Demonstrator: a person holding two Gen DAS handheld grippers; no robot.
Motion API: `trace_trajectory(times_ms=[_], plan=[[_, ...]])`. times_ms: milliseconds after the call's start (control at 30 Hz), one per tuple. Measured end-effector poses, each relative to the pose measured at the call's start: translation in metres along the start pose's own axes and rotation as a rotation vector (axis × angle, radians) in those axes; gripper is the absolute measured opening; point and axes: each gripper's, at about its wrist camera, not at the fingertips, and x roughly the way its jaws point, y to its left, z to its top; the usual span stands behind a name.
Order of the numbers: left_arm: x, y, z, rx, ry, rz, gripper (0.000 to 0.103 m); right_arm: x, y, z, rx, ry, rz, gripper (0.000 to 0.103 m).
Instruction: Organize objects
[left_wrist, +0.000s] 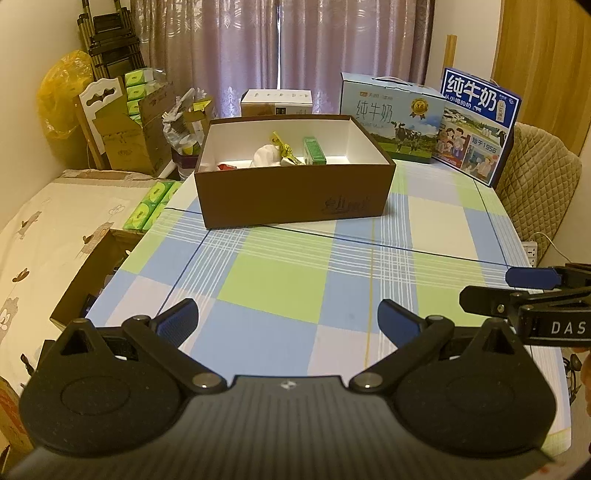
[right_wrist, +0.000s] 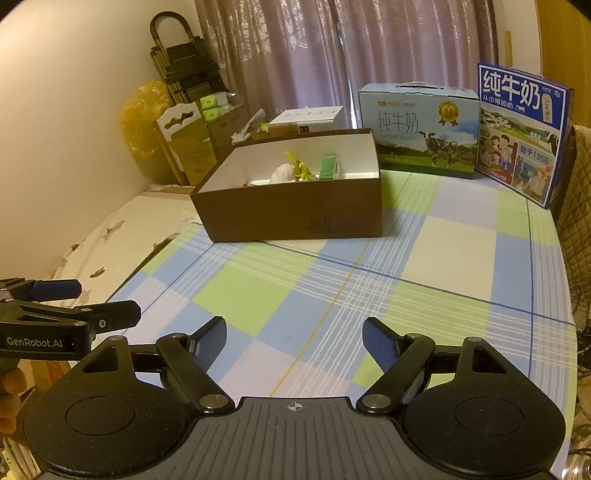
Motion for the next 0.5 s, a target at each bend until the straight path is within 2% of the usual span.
trace_trajectory(times_ms=[500], plan=[[0.003,-0.004,0.004,-0.001,-0.002,0.006,0.102,0.003,-0.011,0.001,0.001,0.003,0.008,0.078]])
